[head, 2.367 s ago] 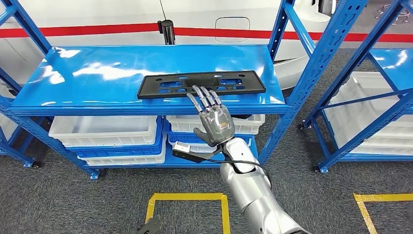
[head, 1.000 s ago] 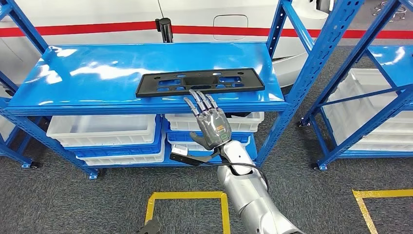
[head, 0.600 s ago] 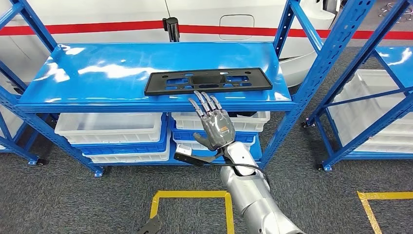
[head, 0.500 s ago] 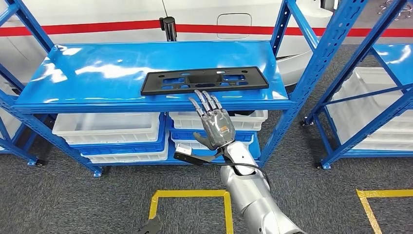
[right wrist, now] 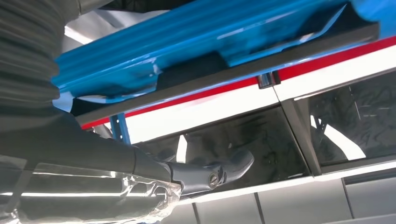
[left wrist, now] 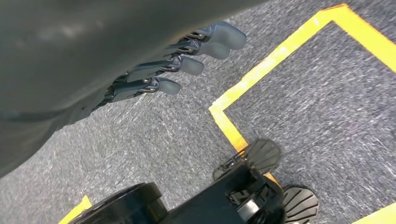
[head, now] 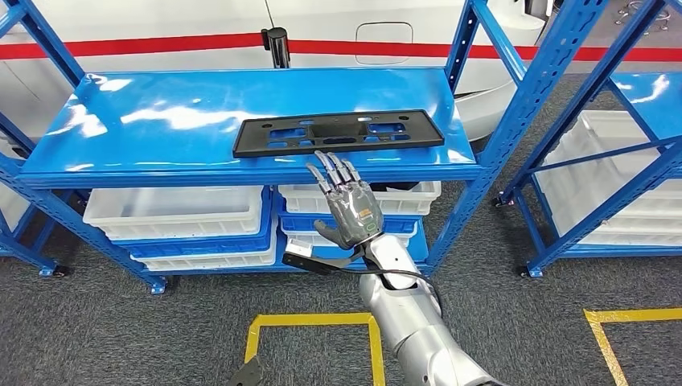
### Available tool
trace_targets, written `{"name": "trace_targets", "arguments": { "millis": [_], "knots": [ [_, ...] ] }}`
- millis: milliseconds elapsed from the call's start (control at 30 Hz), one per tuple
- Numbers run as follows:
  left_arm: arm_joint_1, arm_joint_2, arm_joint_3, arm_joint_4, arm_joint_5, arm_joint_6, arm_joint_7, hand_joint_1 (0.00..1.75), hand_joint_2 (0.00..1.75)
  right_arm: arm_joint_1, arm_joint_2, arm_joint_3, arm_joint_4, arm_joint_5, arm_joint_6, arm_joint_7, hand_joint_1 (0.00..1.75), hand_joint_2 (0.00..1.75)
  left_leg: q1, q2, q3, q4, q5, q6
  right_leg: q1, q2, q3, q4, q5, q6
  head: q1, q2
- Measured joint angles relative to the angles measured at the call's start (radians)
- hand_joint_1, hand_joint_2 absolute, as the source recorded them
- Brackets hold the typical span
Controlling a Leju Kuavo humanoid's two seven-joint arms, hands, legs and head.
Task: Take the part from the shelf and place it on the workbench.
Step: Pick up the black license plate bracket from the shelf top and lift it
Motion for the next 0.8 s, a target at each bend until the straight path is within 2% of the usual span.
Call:
{"name": "trace_targets", "arguments": {
  "millis": [67, 100, 167, 200, 233, 267, 300, 333, 367, 400, 433, 533, 567, 600, 667, 700, 733, 767, 800],
  "knots": [
    [-0.001, 0.000, 0.003, 0.000, 0.004, -0.004, 0.002, 0.00, 0.00, 0.000, -0.001, -0.007, 0.001, -0.002, 0.000, -0.003, 0.00, 1.75, -0.001, 0.001, 0.003, -0.010, 0.008, 0.020, 0.000, -0.002, -0.019, 0.033, -0.019, 0.004, 0.001, 0.000],
    [-0.001, -0.001, 0.004, 0.000, 0.007, -0.006, 0.004, 0.00, 0.00, 0.000, -0.002, -0.010, 0.002, -0.003, 0.000, -0.004, 0.00, 1.75, -0.002, 0.002, 0.004, -0.014, 0.012, 0.028, 0.001, -0.003, -0.044, 0.082, -0.044, -0.001, 0.002, 0.000],
    [-0.001, -0.001, 0.008, 0.000, 0.015, -0.008, 0.006, 0.00, 0.00, 0.002, -0.006, -0.016, 0.007, -0.006, 0.000, -0.008, 0.00, 1.75, -0.008, 0.002, 0.000, -0.015, 0.015, 0.039, 0.000, -0.003, -0.116, 0.230, -0.104, -0.013, 0.005, 0.000],
    [0.000, -0.001, 0.012, 0.000, 0.019, -0.008, 0.008, 0.00, 0.00, 0.005, -0.009, -0.018, 0.012, -0.008, 0.000, -0.010, 0.00, 1.75, -0.011, 0.001, -0.001, -0.015, 0.015, 0.040, 0.000, -0.003, -0.146, 0.292, -0.124, -0.013, 0.006, 0.000],
    [0.001, -0.001, 0.016, 0.000, 0.023, -0.009, 0.010, 0.00, 0.00, 0.007, -0.011, -0.019, 0.017, -0.009, 0.000, -0.012, 0.00, 1.75, -0.015, 0.001, -0.002, -0.015, 0.016, 0.042, 0.000, -0.003, -0.160, 0.319, -0.129, -0.010, 0.007, 0.000],
    [0.001, -0.001, 0.021, 0.000, 0.027, -0.010, 0.011, 0.00, 0.00, 0.008, -0.013, -0.020, 0.022, -0.010, 0.000, -0.013, 0.00, 1.75, -0.018, 0.000, -0.003, -0.014, 0.016, 0.042, 0.000, -0.003, -0.152, 0.302, -0.117, -0.005, 0.008, 0.000],
    [0.001, -0.001, 0.024, 0.000, 0.030, -0.011, 0.012, 0.00, 0.00, 0.008, -0.013, -0.020, 0.026, -0.012, 0.000, -0.013, 0.00, 1.75, -0.021, -0.001, -0.002, -0.013, 0.016, 0.042, 0.001, -0.004, -0.123, 0.244, -0.093, 0.001, 0.008, 0.000],
    [0.001, -0.001, 0.027, 0.000, 0.032, -0.013, 0.013, 0.00, 0.00, 0.007, -0.013, -0.020, 0.030, -0.013, 0.000, -0.014, 0.00, 1.75, -0.023, -0.002, -0.003, -0.010, 0.015, 0.041, 0.001, -0.006, -0.081, 0.164, -0.065, 0.004, 0.009, 0.000],
    [0.001, -0.001, 0.029, 0.000, 0.033, -0.014, 0.013, 0.00, 0.00, 0.005, -0.013, -0.020, 0.033, -0.015, 0.000, -0.014, 0.00, 1.75, -0.028, -0.002, -0.005, -0.005, 0.013, 0.038, 0.001, -0.007, -0.044, 0.093, -0.041, 0.004, 0.008, 0.000],
    [0.001, -0.001, 0.031, 0.000, 0.033, -0.015, 0.013, 0.00, 0.00, 0.004, -0.012, -0.020, 0.036, -0.015, 0.000, -0.015, 0.00, 1.75, -0.031, -0.003, -0.007, 0.000, 0.011, 0.036, 0.001, -0.008, -0.019, 0.045, -0.025, 0.001, 0.007, 0.000],
    [0.001, -0.001, 0.033, 0.000, 0.033, -0.016, 0.014, 0.00, 0.00, 0.003, -0.012, -0.020, 0.038, -0.016, 0.000, -0.015, 0.00, 1.75, -0.033, -0.003, -0.010, 0.004, 0.009, 0.032, 0.002, -0.009, -0.007, 0.023, -0.017, -0.003, 0.007, 0.000],
    [0.002, 0.000, 0.037, 0.000, 0.035, -0.017, 0.015, 0.00, 0.00, 0.002, -0.010, -0.022, 0.045, -0.016, 0.000, -0.017, 0.00, 1.75, -0.029, -0.003, -0.016, 0.013, 0.003, 0.021, -0.004, -0.007, -0.006, 0.018, -0.010, -0.013, 0.006, 0.000],
    [0.002, 0.000, 0.039, 0.000, 0.037, -0.017, 0.015, 0.00, 0.00, 0.002, -0.009, -0.022, 0.046, -0.016, 0.000, -0.019, 0.00, 1.75, -0.026, -0.002, -0.022, 0.031, -0.010, 0.014, -0.009, -0.007, -0.004, 0.017, -0.008, -0.016, 0.003, 0.000],
    [0.002, 0.000, 0.041, 0.000, 0.039, -0.017, 0.015, 0.00, 0.00, 0.002, -0.007, -0.023, 0.047, -0.016, 0.000, -0.020, 0.00, 1.75, -0.022, -0.001, -0.036, 0.066, -0.034, 0.005, -0.013, -0.007, -0.003, 0.015, -0.007, -0.019, 0.001, 0.000],
    [0.003, 0.000, 0.045, 0.000, 0.040, -0.018, 0.015, 0.00, 0.00, 0.003, -0.006, -0.026, 0.051, -0.016, 0.000, -0.022, 0.00, 1.75, -0.009, 0.001, -0.091, 0.192, -0.101, -0.015, -0.014, -0.007, -0.003, 0.016, -0.006, -0.021, -0.004, 0.000],
    [0.004, 0.000, 0.045, 0.000, 0.040, -0.018, 0.015, 0.00, 0.00, 0.005, -0.006, -0.029, 0.053, -0.016, 0.000, -0.022, 0.00, 1.75, -0.002, 0.002, -0.120, 0.254, -0.126, -0.023, -0.014, -0.007, -0.004, 0.016, -0.006, -0.021, -0.004, 0.000],
    [0.005, 0.000, 0.046, 0.000, 0.038, -0.019, 0.016, 0.00, 0.00, 0.007, -0.006, -0.031, 0.057, -0.016, 0.000, -0.022, 0.00, 1.75, 0.004, 0.002, -0.136, 0.289, -0.133, -0.029, -0.015, -0.008, -0.004, 0.016, -0.007, -0.021, -0.004, 0.000],
    [0.006, 0.000, 0.046, 0.000, 0.036, -0.021, 0.017, 0.00, 0.00, 0.009, -0.006, -0.033, 0.060, -0.016, 0.000, -0.022, 0.00, 1.75, 0.010, 0.002, -0.133, 0.283, -0.120, -0.034, -0.017, -0.007, -0.003, 0.017, -0.007, -0.021, -0.004, 0.000],
    [0.007, 0.001, 0.046, 0.000, 0.033, -0.022, 0.017, 0.00, 0.00, 0.010, -0.006, -0.035, 0.062, -0.016, 0.000, -0.023, 0.00, 1.75, 0.015, 0.003, -0.110, 0.238, -0.090, -0.037, -0.019, -0.007, -0.002, 0.017, -0.007, -0.020, -0.004, 0.000]
  ]
}}
